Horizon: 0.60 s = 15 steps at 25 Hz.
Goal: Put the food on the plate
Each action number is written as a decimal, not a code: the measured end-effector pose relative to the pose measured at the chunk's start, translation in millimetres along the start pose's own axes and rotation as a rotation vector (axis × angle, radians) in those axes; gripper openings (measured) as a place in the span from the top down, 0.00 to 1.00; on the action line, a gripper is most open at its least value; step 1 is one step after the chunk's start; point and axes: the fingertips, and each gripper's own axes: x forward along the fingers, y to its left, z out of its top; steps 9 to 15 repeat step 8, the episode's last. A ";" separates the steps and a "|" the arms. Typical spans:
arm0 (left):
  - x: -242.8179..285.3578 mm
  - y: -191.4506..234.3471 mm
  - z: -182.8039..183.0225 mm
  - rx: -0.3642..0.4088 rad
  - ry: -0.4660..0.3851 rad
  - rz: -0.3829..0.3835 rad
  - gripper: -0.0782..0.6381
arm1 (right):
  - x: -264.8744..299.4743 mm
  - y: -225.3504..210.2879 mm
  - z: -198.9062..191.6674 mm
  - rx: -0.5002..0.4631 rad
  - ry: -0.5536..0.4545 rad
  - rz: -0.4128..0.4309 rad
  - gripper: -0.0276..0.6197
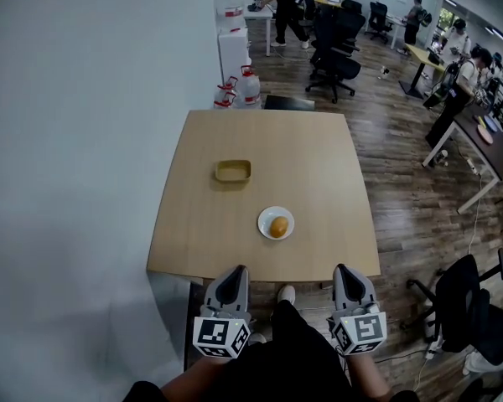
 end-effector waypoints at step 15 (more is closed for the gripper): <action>-16.0 -5.1 -12.2 -0.030 0.015 0.002 0.86 | -14.6 4.5 -14.4 -0.004 0.025 0.021 0.86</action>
